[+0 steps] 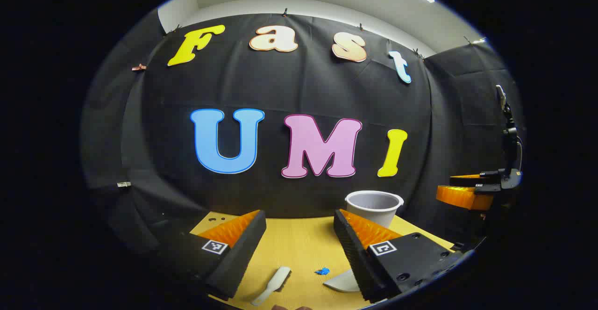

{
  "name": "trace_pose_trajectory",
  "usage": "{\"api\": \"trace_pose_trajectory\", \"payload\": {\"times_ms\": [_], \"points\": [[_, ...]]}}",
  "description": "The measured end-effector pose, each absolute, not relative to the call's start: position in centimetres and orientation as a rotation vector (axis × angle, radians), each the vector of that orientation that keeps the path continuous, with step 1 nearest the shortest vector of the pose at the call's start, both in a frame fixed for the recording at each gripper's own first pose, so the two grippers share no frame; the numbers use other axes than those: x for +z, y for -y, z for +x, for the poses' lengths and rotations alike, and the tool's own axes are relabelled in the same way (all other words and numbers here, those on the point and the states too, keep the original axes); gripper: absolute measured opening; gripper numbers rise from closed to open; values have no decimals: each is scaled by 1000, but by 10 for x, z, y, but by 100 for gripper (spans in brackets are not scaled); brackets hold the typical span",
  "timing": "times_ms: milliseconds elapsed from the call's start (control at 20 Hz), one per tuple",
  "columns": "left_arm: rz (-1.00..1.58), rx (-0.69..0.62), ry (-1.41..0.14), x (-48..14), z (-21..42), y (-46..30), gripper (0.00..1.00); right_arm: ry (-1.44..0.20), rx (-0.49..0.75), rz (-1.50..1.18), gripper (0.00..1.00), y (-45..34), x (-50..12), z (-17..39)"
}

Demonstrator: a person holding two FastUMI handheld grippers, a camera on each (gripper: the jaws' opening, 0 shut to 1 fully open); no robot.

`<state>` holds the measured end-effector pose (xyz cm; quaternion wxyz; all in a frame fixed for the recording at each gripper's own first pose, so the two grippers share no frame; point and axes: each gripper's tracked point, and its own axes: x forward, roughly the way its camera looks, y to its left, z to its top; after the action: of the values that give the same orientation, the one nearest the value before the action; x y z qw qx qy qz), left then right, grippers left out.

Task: Pick up the small broom and dustpan from the desktop, sweep the trash into the dustpan with the broom, and then empty the trash into the garbage bin.

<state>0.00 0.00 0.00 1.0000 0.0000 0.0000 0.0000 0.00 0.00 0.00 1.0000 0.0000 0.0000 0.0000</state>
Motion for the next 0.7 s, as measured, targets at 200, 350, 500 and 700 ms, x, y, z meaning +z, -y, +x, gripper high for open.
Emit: {"api": "trace_pose_trajectory", "payload": {"times_ms": [200, 350, 500, 700], "points": [[-6, 5, -11, -2, -1, -1, 94, 3, 12, -22, 98, -6, 4, -2], [-5, 6, -16, -2, -1, -3, 94, 2, 15, -22, 98, -8, 4, -1], [-6, 2, -18, -4, 0, -2, 95, 5, 11, -21, 98, -9, 6, -2], [-6, -3, -22, -6, 2, -2, 94, 3, 3, -14, 98, -7, 5, -2]]}}
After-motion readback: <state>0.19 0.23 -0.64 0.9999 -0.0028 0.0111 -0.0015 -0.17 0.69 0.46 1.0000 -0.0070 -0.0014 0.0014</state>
